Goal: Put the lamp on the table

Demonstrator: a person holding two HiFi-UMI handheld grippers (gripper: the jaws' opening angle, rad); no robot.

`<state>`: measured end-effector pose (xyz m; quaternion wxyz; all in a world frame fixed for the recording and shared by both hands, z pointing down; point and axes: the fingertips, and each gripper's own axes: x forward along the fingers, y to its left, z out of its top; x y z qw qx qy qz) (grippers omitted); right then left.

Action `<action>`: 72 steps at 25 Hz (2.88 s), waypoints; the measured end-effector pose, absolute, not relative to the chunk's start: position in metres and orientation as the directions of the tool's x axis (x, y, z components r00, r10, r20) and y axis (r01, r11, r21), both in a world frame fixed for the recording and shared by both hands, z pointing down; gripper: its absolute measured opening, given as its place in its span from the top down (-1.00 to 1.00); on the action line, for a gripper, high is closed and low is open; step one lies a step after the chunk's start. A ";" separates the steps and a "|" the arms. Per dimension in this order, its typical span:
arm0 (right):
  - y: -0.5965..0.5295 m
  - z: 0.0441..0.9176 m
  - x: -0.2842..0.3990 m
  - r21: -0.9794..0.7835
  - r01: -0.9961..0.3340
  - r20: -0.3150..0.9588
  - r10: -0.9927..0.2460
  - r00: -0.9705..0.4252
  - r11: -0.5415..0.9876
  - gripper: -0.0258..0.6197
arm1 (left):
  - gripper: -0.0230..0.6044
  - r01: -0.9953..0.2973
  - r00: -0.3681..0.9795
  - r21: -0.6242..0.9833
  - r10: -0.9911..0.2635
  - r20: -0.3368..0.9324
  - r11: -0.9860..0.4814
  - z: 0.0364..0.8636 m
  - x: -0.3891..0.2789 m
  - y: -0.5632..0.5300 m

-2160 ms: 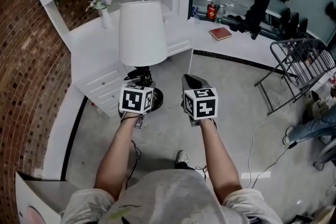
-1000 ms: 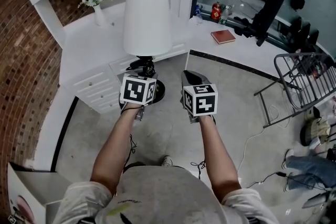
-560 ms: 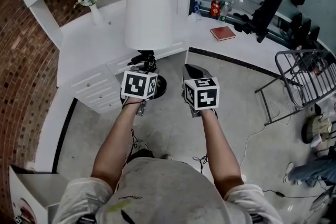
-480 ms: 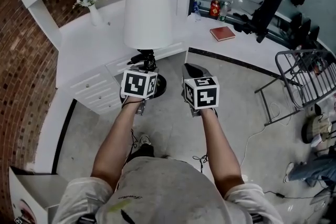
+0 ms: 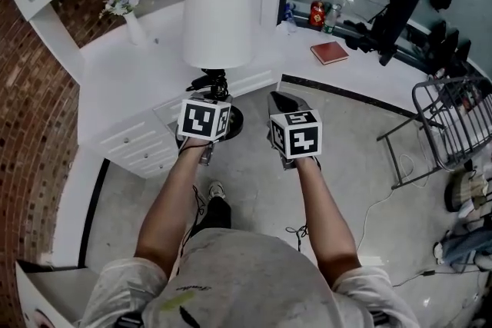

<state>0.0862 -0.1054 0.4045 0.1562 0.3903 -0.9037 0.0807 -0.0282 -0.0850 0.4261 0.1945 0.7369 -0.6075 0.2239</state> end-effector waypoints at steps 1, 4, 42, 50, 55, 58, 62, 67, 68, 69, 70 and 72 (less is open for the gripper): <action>-0.113 0.405 0.080 -0.024 -0.732 0.347 -0.681 -0.645 0.681 0.90 | 0.59 -0.982 0.163 0.015 -0.808 0.566 -0.188 0.426 -0.035 -0.093; -0.139 0.403 0.058 -0.023 -0.735 0.350 -0.683 -0.641 0.678 0.90 | 0.59 -0.981 0.168 0.013 -0.806 0.568 -0.195 0.424 -0.055 -0.119; -0.324 0.387 -0.069 -0.008 -0.863 0.394 -0.792 -0.467 0.505 0.90 | 0.59 -0.907 0.361 0.039 -0.727 0.584 -0.419 0.422 -0.176 -0.321; -0.327 0.394 -0.056 -0.013 -0.893 0.406 -0.814 -0.416 0.450 0.90 | 0.59 -0.882 0.400 0.039 -0.703 0.588 -0.469 0.427 -0.169 -0.331; -0.332 0.396 -0.047 -0.001 -0.904 0.400 -0.828 -0.393 0.428 0.90 | 0.59 -0.867 0.418 0.033 -0.691 0.589 -0.497 0.428 -0.161 -0.336; -0.336 0.396 -0.044 -0.003 -0.907 0.385 -0.837 -0.389 0.420 0.90 | 0.59 -0.860 0.426 0.027 -0.688 0.588 -0.509 0.430 -0.156 -0.340; -0.345 0.397 -0.038 -0.001 -0.910 0.383 -0.840 -0.383 0.414 0.90 | 0.59 -0.853 0.441 0.037 -0.682 0.583 -0.520 0.434 -0.145 -0.349; -0.359 0.397 -0.025 0.006 -0.916 0.382 -0.847 -0.370 0.402 0.90 | 0.59 -0.843 0.462 0.058 -0.667 0.584 -0.534 0.443 -0.129 -0.368; -0.363 0.396 -0.022 0.007 -0.916 0.378 -0.849 -0.369 0.401 0.90 | 0.59 -0.840 0.467 0.058 -0.665 0.583 -0.539 0.444 -0.124 -0.373; -0.367 0.395 -0.019 0.008 -0.917 0.372 -0.852 -0.367 0.399 0.90 | 0.59 -0.836 0.472 0.057 -0.663 0.581 -0.546 0.444 -0.119 -0.377; -0.372 0.394 -0.015 0.011 -0.919 0.367 -0.856 -0.363 0.394 0.90 | 0.59 -0.831 0.481 0.058 -0.661 0.576 -0.554 0.445 -0.114 -0.382; -0.381 0.394 -0.008 0.014 -0.922 0.359 -0.863 -0.357 0.387 0.90 | 0.59 -0.819 0.500 0.065 -0.655 0.566 -0.569 0.446 -0.103 -0.393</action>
